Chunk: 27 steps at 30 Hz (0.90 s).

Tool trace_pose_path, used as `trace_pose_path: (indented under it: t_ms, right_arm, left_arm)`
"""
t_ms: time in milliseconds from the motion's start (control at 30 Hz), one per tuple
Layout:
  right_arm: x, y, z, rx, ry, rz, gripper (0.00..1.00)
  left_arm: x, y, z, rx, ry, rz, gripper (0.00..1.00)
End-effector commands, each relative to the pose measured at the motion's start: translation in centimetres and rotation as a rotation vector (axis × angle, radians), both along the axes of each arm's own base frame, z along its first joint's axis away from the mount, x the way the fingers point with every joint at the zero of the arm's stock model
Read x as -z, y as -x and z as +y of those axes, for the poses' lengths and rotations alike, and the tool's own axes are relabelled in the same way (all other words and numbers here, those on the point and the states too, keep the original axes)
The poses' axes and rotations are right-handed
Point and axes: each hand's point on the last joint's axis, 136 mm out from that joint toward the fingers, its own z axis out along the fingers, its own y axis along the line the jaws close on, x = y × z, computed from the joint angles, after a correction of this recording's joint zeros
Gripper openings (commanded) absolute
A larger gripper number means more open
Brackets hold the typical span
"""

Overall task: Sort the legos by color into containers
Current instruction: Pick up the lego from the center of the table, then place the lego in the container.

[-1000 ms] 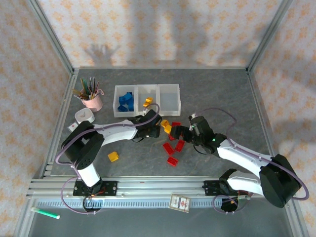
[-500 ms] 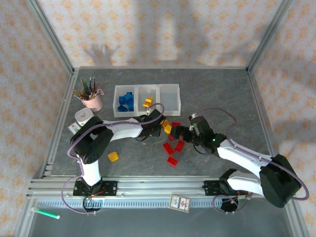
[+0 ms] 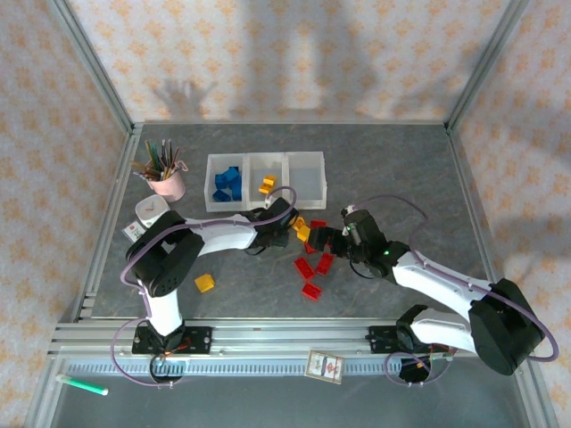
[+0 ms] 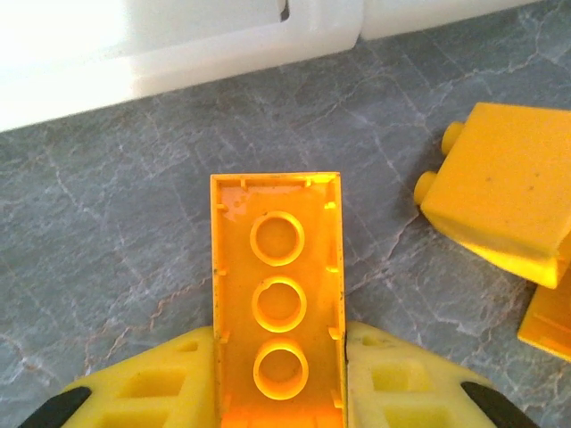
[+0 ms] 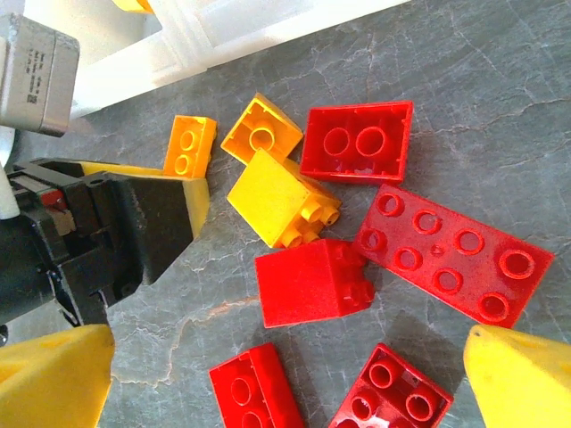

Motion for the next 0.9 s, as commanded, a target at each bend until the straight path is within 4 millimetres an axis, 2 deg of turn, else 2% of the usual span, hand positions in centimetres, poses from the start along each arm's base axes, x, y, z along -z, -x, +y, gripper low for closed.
trace_pose_path:
  t_ms: [0,167,367,467,567,767,867]
  right_arm:
    - [-2.2,-1.1,-0.1,0.024,-0.004,-0.056,1.00]
    - [-3.7,-1.5,0.3,0.018,-0.018,-0.076,1.00]
    - [-5.3,-2.1,0.9,0.015,-0.051,-0.107,1.00]
    - [-5.9,-2.7,1.3,0.018,-0.061,-0.119,1.00]
    - [-6.3,-3.2,1.6,0.021,-0.064,-0.125,1.00]
    - [-7.0,-4.0,2.0,0.029,-0.076,-0.140,1.00]
    - [-6.4,-4.3,2.2,0.029,-0.056,-0.127,1.00]
  left_arm:
    - [-1.8,0.6,0.4,-0.008,0.038,-0.016,0.28]
    - [-4.8,1.5,0.7,-0.029,0.134,-0.069,0.27]
    - [-9.3,1.1,1.7,-0.113,0.206,-0.164,0.26]
    - [-11.5,-0.3,2.5,-0.181,0.237,-0.219,0.23]
    - [-12.6,-2.1,3.3,-0.247,0.261,-0.240,0.21]
    - [-12.9,-6.5,4.7,-0.346,0.261,-0.273,0.21]
    - [-12.7,-8.7,4.9,-0.369,0.262,-0.286,0.21]
